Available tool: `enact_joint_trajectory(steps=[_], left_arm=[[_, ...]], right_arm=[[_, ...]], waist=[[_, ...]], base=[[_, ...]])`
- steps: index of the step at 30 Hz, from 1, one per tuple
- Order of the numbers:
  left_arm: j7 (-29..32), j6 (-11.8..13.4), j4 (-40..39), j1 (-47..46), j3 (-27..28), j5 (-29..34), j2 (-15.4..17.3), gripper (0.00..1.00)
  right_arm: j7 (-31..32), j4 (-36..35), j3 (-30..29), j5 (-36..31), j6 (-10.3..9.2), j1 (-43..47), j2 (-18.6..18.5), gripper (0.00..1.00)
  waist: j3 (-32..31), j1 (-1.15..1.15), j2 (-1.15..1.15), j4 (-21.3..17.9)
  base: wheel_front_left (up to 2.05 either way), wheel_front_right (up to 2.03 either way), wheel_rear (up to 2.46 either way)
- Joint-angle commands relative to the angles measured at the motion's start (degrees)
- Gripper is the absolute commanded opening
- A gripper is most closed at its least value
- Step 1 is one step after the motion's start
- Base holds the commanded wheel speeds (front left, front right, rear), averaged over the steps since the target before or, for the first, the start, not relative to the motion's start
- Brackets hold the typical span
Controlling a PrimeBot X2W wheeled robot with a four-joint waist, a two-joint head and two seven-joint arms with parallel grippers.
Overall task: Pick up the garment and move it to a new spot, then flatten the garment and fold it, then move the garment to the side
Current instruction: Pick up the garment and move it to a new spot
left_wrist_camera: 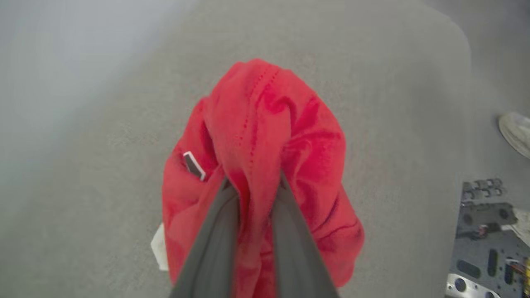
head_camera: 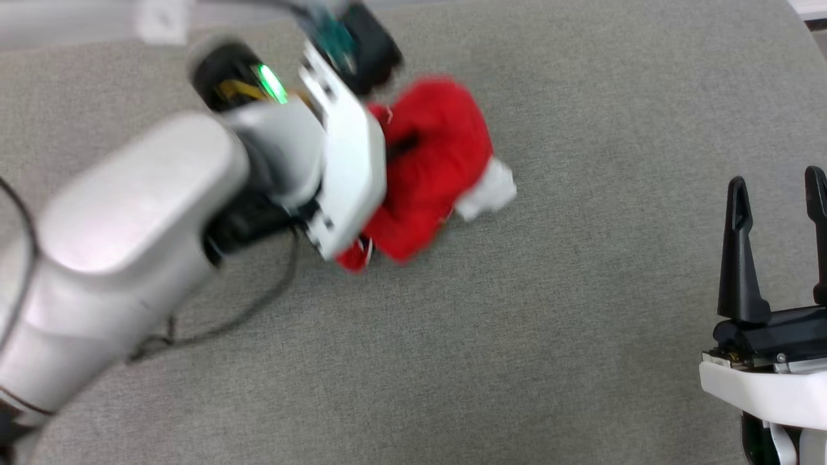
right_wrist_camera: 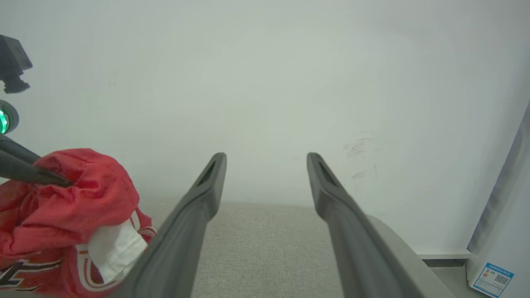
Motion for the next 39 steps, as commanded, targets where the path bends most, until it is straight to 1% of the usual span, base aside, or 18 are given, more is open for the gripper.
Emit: enact_joint_trajectory(steps=[1, 5, 8, 14, 16, 17, 18, 20, 24, 26, 28, 30, 32, 34, 36, 37, 39], left_arm=[[-0.9, 0.0, 0.5, 1.8, -1.0, -0.3, -0.8, 0.0], [-3.0, 0.0, 3.7, 7.7, -6.9, 0.8, -3.3, 0.0], [-4.4, 0.0, 5.5, 12.5, -9.2, 0.7, -6.0, 0.0], [-2.4, 0.0, 6.7, 21.5, -10.8, 2.0, -9.4, 0.0], [-2.1, 0.0, 6.7, 22.6, -10.9, 3.3, -10.0, 0.0], [-3.1, 0.0, 6.9, 22.5, -10.8, 4.0, -10.1, 0.35], [-4.6, 0.0, 7.2, 22.1, -10.7, 4.4, -10.4, 1.0], [-8.1, 0.0, 7.4, 20.9, -10.5, 5.8, -11.0, 1.0], [-18.2, 0.0, 9.1, 19.6, -8.7, 8.2, -12.2, 1.0], [-23.4, 0.8, 9.8, 20.0, -6.9, 9.4, -12.9, 1.0], [-28.3, 2.5, 10.1, 20.3, -5.4, 11.0, -13.4, 1.0], [-33.8, 5.5, 10.3, 20.7, -3.5, 13.1, -13.5, 1.0], [-39.0, 9.7, 11.1, 21.0, -2.1, 16.3, -13.0, 1.0], [-43.9, 13.3, 11.7, 22.5, -0.5, 17.7, -13.3, 1.0], [-46.8, 17.0, 12.7, 23.3, 1.1, 19.6, -12.6, 1.0], [-47.8, 19.0, 12.9, 23.7, 2.0, 20.6, -12.3, 1.0], [-48.8, 22.1, 12.9, 26.0, 4.3, 21.3, -12.2, 1.0]], right_arm=[[-0.1, 0.2, -0.2, 0.0, -0.04, -0.6, 0.2, 1.0], [-0.1, 0.7, -0.1, 0.1, -0.04, -1.2, 0.1, 1.0], [-0.1, 0.9, -0.2, 0.1, -0.04, -1.2, 0.1, 1.0], [-0.1, 1.7, -0.5, -0.3, -0.04, -0.6, 0.1, 1.0], [-0.1, 2.1, -0.5, -0.5, -0.04, -0.3, 0.1, 1.0], [-0.1, 2.4, -0.5, -0.6, -0.04, -0.1, 0.1, 1.0], [-0.1, 2.6, -0.4, -0.7, -0.04, 0.1, 0.1, 1.0], [-0.1, 2.9, -0.2, -0.9, -0.04, 0.4, 0.1, 1.0], [-0.1, 3.7, -0.5, -1.4, -0.04, 2.1, 0.1, 1.0], [-0.1, 4.1, -0.6, -1.8, -0.04, 3.0, 0.1, 1.0], [-0.1, 4.4, -0.7, -2.1, -0.04, 3.9, 0.1, 1.0], [-0.1, 4.8, -0.7, -2.4, -0.04, 4.8, 0.1, 1.0], [-0.1, 5.1, -0.9, -2.4, -0.04, 5.4, 0.1, 1.0], [-0.1, 5.6, -1.1, -2.4, -0.04, 6.2, 0.1, 1.0], [-0.1, 6.0, -1.0, -2.2, -0.04, 6.8, 0.1, 1.0], [-0.1, 6.2, -1.0, -2.2, -0.04, 7.1, 0.1, 1.0], [-0.1, 6.7, -1.1, -2.0, -0.04, 7.7, 0.1, 1.0]], waist=[[0.5, 0.01, 0.0, 0.2], [1.4, 0.01, 0.0, 0.6], [1.8, 0.01, 0.0, 0.9], [1.5, 0.01, 0.0, 1.7], [0.9, 0.01, 0.0, 2.2], [0.5, 0.01, 0.0, 2.5], [0.0, 0.01, 0.0, 2.8], [-1.1, 0.01, 0.0, 3.3], [-4.0, 0.01, 0.0, 4.9], [-5.6, 0.01, 0.0, 5.9], [-7.2, 0.01, 0.0, 6.9], [-8.8, 0.01, 0.0, 7.9], [-10.0, 0.01, 0.0, 8.9], [-11.1, 0.01, 0.0, 9.9], [-12.0, 0.01, 0.0, 10.8], [-12.4, 0.01, 0.0, 11.2], [-13.1, 0.01, 0.0, 12.0]], base=[[0.0, 0.0, 0.0], [0.0, 0.0, 0.0], [0.0, 0.0, 0.0], [0.0, 0.0, 0.0], [0.0, 0.0, 0.0], [0.0, 0.0, 0.0], [0.0, 0.0, 0.0], [0.0, 0.0, 0.0], [0.0, 0.0, 0.0], [0.0, 0.0, 0.0], [0.0, 0.0, 0.0], [0.0, 0.0, 0.0], [0.0, 0.0, 0.0], [0.0, 0.0, 0.0], [0.0, 0.0, 0.0], [0.0, 0.0, 0.0], [0.0, 0.0, 0.0]])
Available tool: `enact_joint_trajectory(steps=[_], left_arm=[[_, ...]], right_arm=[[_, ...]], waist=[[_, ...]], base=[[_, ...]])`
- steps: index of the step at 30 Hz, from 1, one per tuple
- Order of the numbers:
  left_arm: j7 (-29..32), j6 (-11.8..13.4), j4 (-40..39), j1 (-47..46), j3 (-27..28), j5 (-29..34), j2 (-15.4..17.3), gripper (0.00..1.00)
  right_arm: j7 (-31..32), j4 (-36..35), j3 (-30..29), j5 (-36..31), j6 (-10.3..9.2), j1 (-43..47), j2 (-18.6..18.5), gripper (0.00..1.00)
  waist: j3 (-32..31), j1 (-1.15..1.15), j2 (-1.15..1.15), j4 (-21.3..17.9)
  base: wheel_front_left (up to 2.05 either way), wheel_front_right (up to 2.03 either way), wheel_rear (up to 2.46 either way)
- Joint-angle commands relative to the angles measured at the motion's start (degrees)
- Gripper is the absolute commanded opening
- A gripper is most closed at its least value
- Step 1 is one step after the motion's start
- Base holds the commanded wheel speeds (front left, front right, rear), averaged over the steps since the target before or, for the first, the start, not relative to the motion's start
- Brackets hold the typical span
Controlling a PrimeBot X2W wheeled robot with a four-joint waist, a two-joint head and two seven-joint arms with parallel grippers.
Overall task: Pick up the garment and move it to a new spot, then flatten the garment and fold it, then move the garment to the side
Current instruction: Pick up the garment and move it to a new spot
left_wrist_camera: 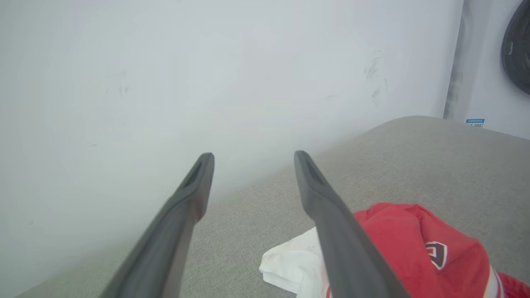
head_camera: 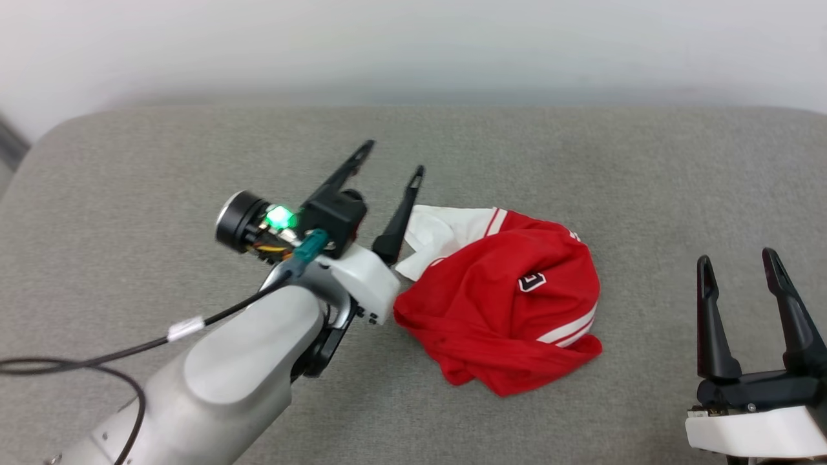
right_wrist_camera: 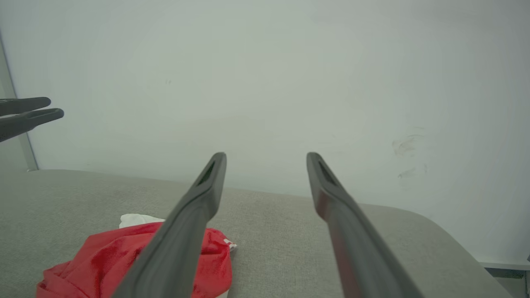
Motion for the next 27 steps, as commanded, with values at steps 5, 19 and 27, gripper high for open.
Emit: enact_joint_trajectory(steps=[5, 19, 27], left_arm=[[-0.7, 6.7, -4.7, 8.7, 10.5, 3.9, 1.3, 1.0], [-0.7, 6.1, -14.8, 37.1, 37.7, 16.5, -2.6, 1.0], [-0.7, -1.9, -14.8, 45.7, 44.7, 23.0, -8.0, 1.0]], right_arm=[[-0.1, 1.2, -0.3, 0.7, -0.04, 1.7, 0.1, 1.0], [-0.1, 4.8, -0.9, 4.1, -0.04, 4.5, 0.1, 1.0], [-0.1, 7.0, -0.8, 6.2, -0.04, 7.2, 0.1, 1.0]], waist=[[-2.4, 0.0, 0.0, 2.4], [-5.6, 0.0, 0.0, 1.9], [-7.1, 0.0, 0.0, 1.7]], base=[[0.0, 0.0, 0.0], [0.0, 0.0, 0.0], [0.0, 0.0, 0.0]])
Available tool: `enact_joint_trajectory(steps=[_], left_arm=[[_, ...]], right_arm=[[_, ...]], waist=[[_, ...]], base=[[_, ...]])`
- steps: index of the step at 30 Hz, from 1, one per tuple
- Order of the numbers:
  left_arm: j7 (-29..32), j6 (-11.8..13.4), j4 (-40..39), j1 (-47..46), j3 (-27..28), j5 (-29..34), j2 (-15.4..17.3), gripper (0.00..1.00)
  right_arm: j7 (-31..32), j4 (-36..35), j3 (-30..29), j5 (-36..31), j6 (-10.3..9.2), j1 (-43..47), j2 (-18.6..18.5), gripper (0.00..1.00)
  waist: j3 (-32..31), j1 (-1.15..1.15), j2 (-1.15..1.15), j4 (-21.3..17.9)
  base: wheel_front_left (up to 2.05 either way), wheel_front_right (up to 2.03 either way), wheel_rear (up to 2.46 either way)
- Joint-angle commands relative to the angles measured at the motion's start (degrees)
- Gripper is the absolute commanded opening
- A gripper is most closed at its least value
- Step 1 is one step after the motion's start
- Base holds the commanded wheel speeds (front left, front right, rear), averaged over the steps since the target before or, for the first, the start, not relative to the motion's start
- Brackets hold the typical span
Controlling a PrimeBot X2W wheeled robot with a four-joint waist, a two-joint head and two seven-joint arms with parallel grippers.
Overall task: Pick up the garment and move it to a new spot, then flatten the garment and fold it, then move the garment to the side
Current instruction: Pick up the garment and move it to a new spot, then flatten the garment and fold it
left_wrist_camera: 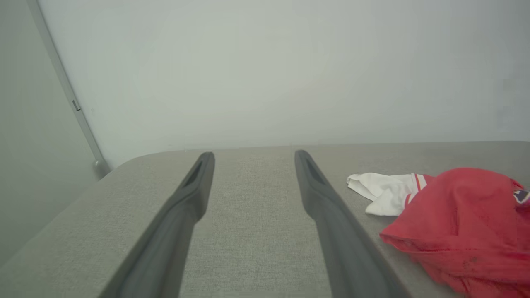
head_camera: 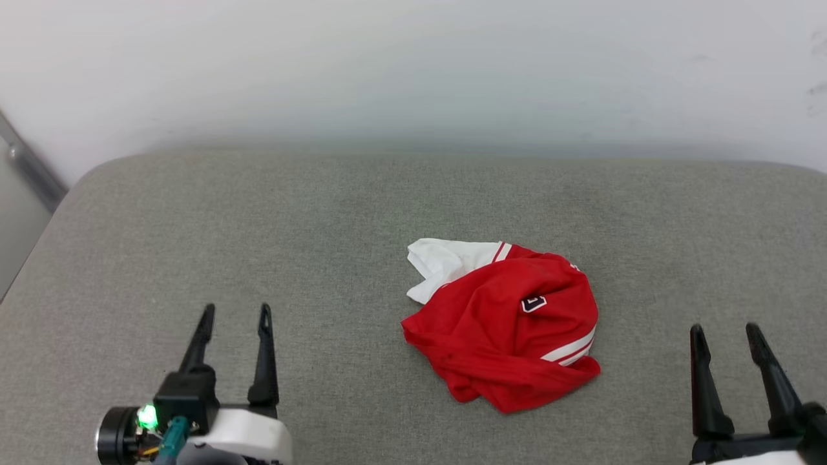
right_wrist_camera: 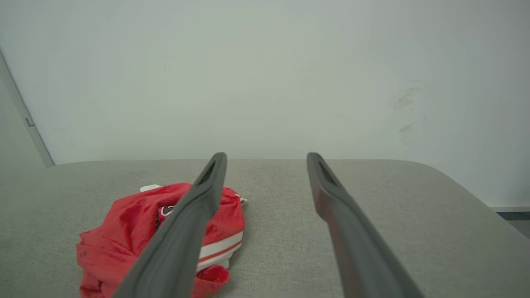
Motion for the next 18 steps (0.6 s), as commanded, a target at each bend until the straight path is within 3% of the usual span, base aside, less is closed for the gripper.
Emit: enact_joint_trajectory(steps=[1, 6, 18], left_arm=[[-0.1, -1.4, 0.4, 1.7, 1.0, 1.5, -1.1, 1.0], [-0.1, -5.0, 1.6, 4.1, 2.9, 4.6, -4.0, 1.0], [-0.1, -9.3, 3.1, 6.3, 7.7, 8.7, -8.3, 1.0]], right_arm=[[-0.1, 0.5, 0.1, 0.2, -0.04, 1.3, 0.1, 1.0], [-0.1, 1.5, 0.7, 1.0, -0.04, 3.4, 0.1, 1.0], [-0.1, 2.5, 1.4, 2.2, -0.04, 4.7, 0.1, 1.0]], waist=[[-0.5, 0.0, 0.0, 0.1], [-1.3, 0.0, 0.0, 0.0], [-2.1, 0.0, 0.0, -0.6]], base=[[0.0, 0.0, 0.0], [0.0, 0.0, 0.0], [0.0, 0.0, 0.0]])
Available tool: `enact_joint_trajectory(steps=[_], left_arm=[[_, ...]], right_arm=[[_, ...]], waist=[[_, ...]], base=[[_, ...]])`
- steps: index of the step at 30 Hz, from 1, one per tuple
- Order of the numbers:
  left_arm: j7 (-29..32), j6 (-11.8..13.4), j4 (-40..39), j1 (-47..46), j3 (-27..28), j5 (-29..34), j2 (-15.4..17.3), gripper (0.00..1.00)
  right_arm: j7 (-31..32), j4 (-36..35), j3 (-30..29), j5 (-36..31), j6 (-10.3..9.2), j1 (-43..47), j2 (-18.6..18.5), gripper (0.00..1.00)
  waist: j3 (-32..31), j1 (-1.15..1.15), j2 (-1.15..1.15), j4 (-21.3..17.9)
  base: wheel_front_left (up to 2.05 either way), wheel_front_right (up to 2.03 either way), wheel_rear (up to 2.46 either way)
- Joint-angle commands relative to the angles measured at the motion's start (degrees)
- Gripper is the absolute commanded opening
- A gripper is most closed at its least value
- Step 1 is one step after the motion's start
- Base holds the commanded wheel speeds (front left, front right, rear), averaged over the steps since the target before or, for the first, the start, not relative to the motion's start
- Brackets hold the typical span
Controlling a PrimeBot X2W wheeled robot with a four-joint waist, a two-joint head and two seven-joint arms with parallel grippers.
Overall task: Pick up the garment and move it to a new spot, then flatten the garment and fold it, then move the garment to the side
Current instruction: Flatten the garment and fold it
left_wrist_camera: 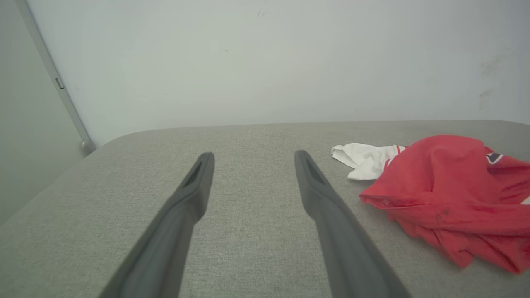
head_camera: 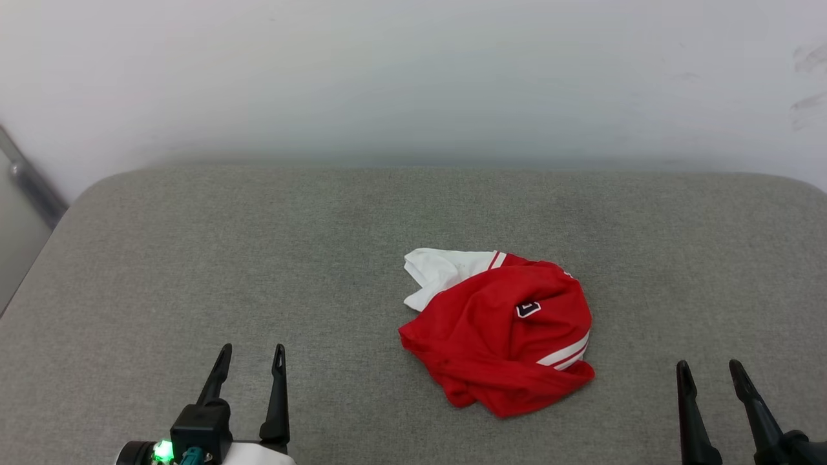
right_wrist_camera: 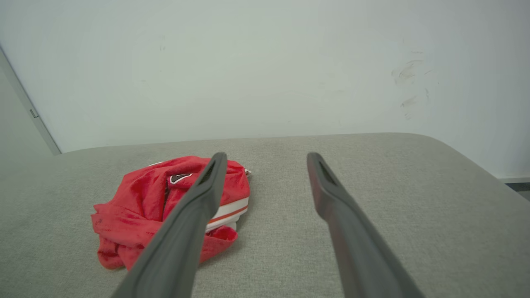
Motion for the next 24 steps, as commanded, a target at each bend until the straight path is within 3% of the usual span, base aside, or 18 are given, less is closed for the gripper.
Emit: enact_joint_trajectory(steps=[1, 14, 24], left_arm=[[-0.1, -0.3, 0.1, 0.7, 0.4, 0.5, -0.3, 1.0], [-0.1, -4.8, 2.7, -4.1, 3.4, 2.3, -1.5, 1.0], [0.4, -9.7, 10.4, -26.4, 1.5, 3.4, 3.3, 1.0]], right_arm=[[-0.1, 0.0, 0.0, 0.4, -0.04, 0.3, 0.1, 1.0], [-0.1, -0.6, -0.1, -0.3, -0.04, -1.0, 0.1, 1.0], [-0.1, -2.8, -0.1, -1.7, -0.04, -4.2, 0.1, 1.0]], waist=[[0.0, 0.0, 0.0, 0.0], [0.7, 0.0, 0.0, -0.2], [6.4, 0.0, 0.0, -2.1]], base=[[0.0, 0.0, 0.0], [0.0, 0.0, 0.0], [0.0, 0.0, 0.0]])
